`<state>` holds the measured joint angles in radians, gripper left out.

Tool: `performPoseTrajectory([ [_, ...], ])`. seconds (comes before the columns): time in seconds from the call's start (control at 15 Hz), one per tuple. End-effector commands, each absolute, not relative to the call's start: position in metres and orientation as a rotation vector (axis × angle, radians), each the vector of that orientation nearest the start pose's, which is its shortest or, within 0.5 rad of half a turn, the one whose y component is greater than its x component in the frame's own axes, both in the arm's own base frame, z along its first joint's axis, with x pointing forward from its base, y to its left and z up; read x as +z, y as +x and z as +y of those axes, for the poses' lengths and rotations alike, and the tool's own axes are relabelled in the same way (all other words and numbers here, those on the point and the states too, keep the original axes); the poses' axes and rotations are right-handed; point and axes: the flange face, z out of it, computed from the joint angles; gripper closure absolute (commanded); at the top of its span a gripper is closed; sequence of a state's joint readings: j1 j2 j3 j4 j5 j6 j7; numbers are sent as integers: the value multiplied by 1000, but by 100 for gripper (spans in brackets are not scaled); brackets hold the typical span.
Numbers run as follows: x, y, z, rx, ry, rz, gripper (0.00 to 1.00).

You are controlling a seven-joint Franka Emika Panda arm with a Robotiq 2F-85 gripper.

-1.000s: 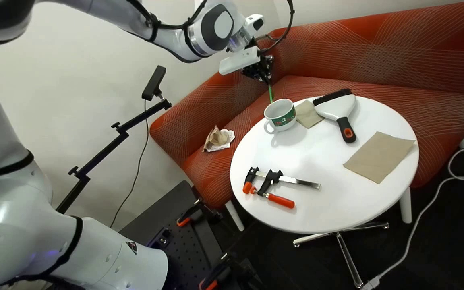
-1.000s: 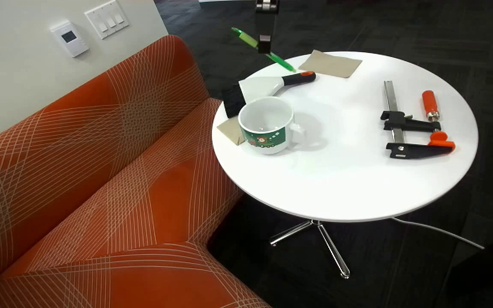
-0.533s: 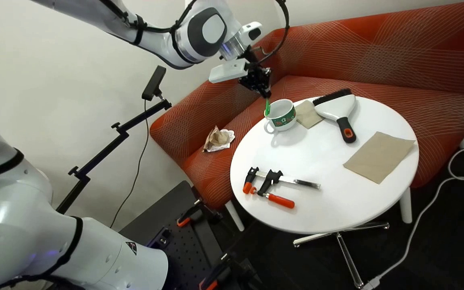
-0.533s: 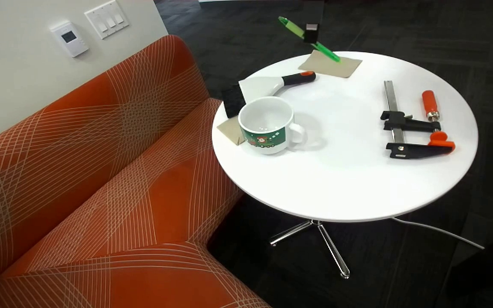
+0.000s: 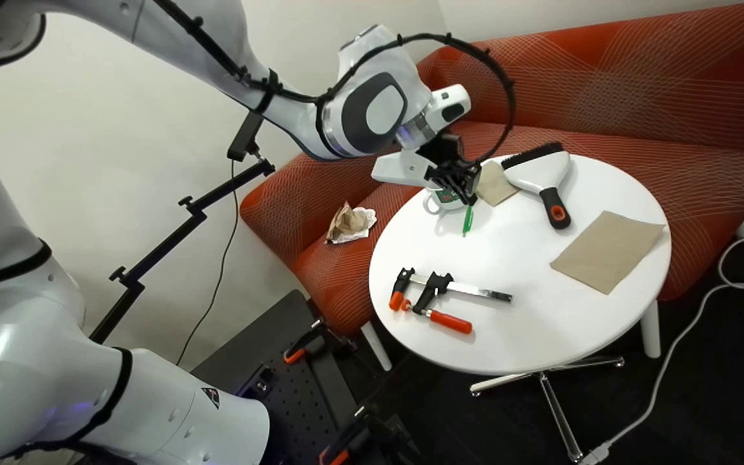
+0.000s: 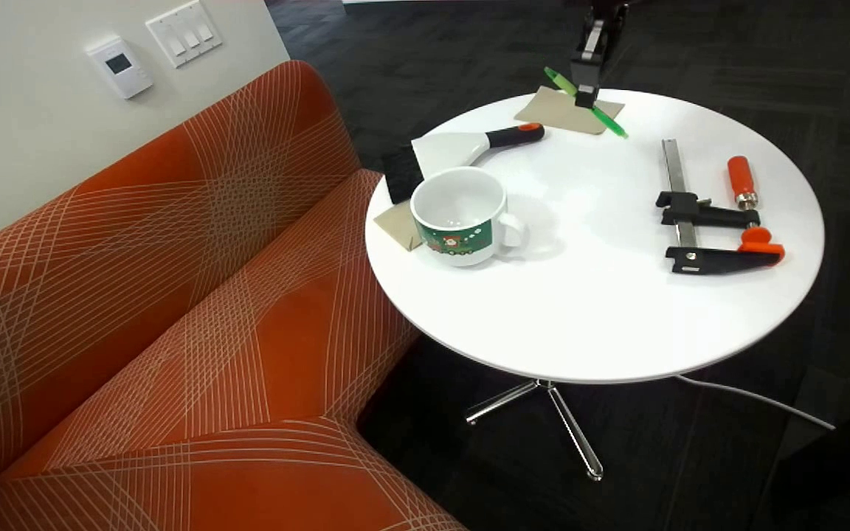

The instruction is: Remove the green pen from the white mug cup and put it on the table

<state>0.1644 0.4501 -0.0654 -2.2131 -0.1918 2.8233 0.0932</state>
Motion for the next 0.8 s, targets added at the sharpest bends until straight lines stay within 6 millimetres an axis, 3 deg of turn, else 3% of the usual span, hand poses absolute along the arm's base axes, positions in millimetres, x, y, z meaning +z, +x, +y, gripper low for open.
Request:
performPoseTrajectory([
  [0.0, 149, 564, 56, -240, -3213, -215, 97],
  [0.13, 133, 562, 54, -201, -3217, -203, 97],
  [0.2, 127, 562, 54, -184, -3217, -198, 64],
  [0.27, 123, 561, 54, -176, -3219, -192, 63],
  [0.73, 113, 564, 52, -163, -3215, -160, 12],
])
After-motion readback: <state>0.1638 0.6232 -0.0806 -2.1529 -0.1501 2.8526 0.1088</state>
